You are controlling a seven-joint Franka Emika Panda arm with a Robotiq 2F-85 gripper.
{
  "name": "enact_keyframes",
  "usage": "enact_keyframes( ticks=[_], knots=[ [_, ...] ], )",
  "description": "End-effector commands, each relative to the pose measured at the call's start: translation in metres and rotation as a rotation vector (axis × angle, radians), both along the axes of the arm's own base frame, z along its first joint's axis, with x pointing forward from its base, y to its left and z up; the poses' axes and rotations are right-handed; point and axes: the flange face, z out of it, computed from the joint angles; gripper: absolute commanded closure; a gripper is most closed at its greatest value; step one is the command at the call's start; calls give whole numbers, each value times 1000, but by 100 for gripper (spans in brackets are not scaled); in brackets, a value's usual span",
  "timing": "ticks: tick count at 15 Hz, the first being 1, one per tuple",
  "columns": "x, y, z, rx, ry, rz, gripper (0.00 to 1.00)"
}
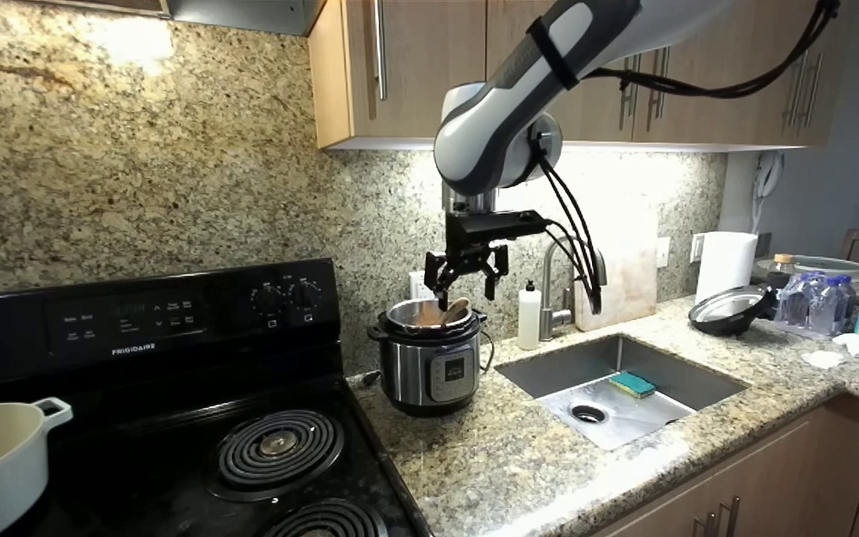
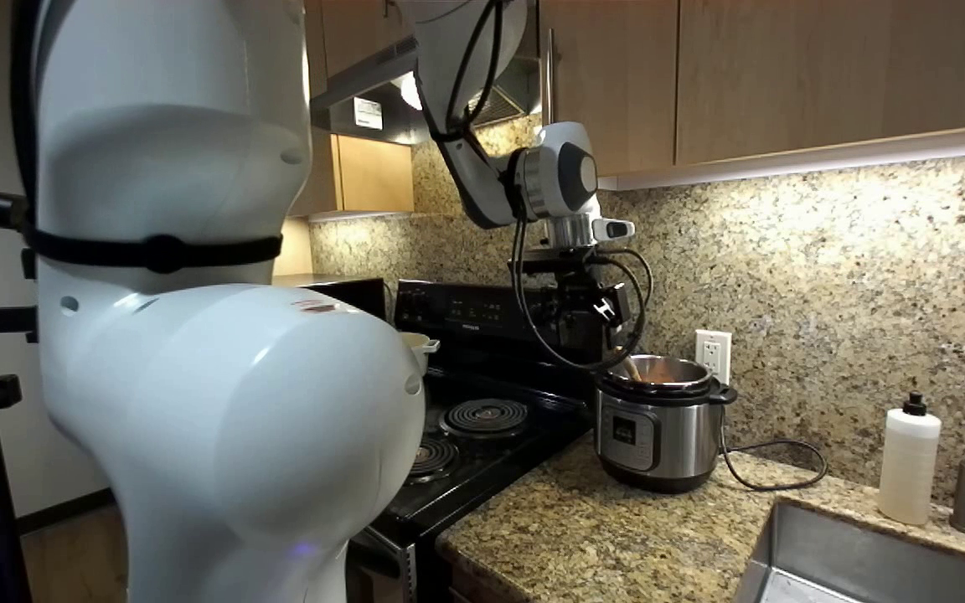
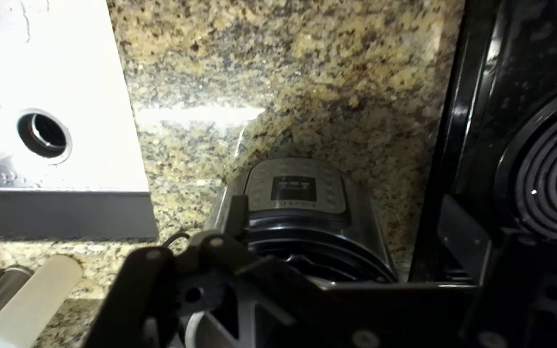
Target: Put the wooden spatula inside the rice cooker
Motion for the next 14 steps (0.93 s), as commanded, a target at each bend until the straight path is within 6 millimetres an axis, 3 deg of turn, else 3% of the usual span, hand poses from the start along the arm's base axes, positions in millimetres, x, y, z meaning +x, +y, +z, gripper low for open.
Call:
enact_keyframes(
  ticks=[1, 4, 9, 14],
  knots=[
    [-36, -16, 8, 58, 75, 62, 0],
    [-62, -26, 3, 81, 123, 93, 0],
    [-102, -31, -26, 63, 188, 248, 0],
    [-130, -40, -38, 12, 239, 189, 0]
  ],
)
